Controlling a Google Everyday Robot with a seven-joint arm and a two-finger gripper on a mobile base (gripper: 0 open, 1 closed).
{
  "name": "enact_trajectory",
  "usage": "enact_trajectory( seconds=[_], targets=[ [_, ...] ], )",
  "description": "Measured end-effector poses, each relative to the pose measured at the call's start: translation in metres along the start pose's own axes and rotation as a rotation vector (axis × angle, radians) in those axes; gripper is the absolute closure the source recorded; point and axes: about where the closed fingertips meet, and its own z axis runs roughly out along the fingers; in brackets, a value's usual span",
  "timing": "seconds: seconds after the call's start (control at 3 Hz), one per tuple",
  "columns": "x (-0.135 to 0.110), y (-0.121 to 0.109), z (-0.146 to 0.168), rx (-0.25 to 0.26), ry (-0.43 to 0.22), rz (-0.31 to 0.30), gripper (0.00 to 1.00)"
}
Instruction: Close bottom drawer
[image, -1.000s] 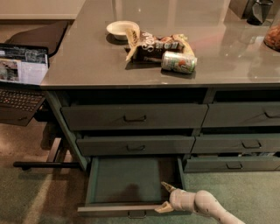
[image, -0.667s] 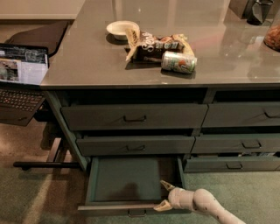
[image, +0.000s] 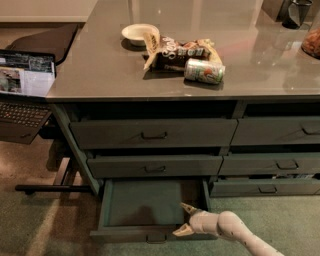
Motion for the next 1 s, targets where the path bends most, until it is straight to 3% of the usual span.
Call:
enact_trajectory(
  seconds=[1.0],
  targets=[
    [-0.010,-0.023,0.030,-0.014,-0.014,0.007,0.69]
  ],
)
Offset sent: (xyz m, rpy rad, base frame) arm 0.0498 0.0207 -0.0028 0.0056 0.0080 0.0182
